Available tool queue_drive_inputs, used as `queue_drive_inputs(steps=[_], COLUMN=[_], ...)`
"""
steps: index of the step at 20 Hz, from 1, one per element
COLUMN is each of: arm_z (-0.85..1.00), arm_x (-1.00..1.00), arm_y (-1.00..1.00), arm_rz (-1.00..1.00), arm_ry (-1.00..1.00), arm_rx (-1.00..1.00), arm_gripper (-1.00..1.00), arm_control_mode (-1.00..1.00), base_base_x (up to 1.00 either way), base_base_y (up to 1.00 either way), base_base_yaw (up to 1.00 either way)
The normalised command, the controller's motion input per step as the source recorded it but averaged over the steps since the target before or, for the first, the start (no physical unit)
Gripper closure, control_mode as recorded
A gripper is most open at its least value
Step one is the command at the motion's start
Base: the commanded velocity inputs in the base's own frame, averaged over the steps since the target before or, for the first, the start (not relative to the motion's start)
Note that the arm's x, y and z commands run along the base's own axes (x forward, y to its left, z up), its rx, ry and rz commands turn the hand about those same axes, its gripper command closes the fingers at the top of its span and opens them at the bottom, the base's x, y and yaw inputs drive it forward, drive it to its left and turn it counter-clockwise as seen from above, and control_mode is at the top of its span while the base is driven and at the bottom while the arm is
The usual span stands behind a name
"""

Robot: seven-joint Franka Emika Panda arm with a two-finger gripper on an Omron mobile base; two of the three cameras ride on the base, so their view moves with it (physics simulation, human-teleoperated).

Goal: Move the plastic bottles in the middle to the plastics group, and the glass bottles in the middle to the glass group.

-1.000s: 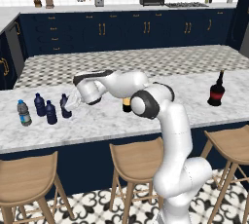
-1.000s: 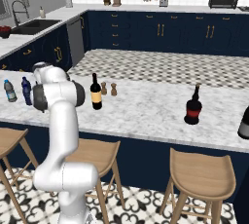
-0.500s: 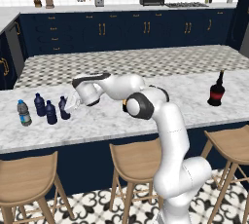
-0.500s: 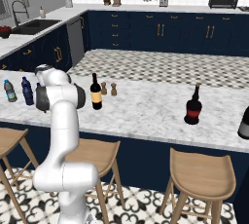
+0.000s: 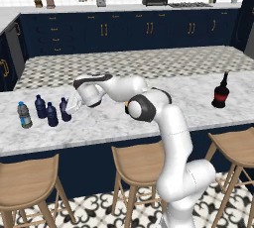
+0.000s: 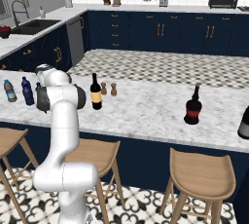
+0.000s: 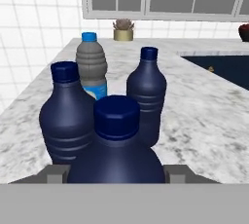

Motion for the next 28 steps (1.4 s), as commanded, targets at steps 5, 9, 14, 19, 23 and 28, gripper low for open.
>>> queue_drive_inputs(steps=[5, 9, 14, 19, 23, 28], arm_z=[0.05, 0.17, 0.31, 0.52, 0.65, 0.54], arm_x=[0.0, 0.0, 0.0, 0.0, 0.0, -0.12], arm_y=[0.02, 0.0, 0.0, -0.01, -0.12, -0.26], arm_rz=[0.0, 0.0, 0.0, 0.0, 0.0, -0.03], arm_ry=[-0.01, 0.0, 0.0, 0.0, 0.0, 0.01], arm_rx=[-0.01, -0.02, -0.01, 0.0, 0.0, 0.0], arm_gripper=[-1.0, -1.0, -1.0, -1.0, -1.0, -1.0], arm_control_mode=[-1.0, -1.0, -1.0, -1.0, -1.0, -1.0], base_base_x=[0.0, 0.0, 0.0, 0.0, 0.0, 0.0], base_base_y=[0.0, 0.0, 0.0, 0.0, 0.0, 0.0], base_base_yaw=[0.0, 0.0, 0.0, 0.0, 0.0, 0.0])
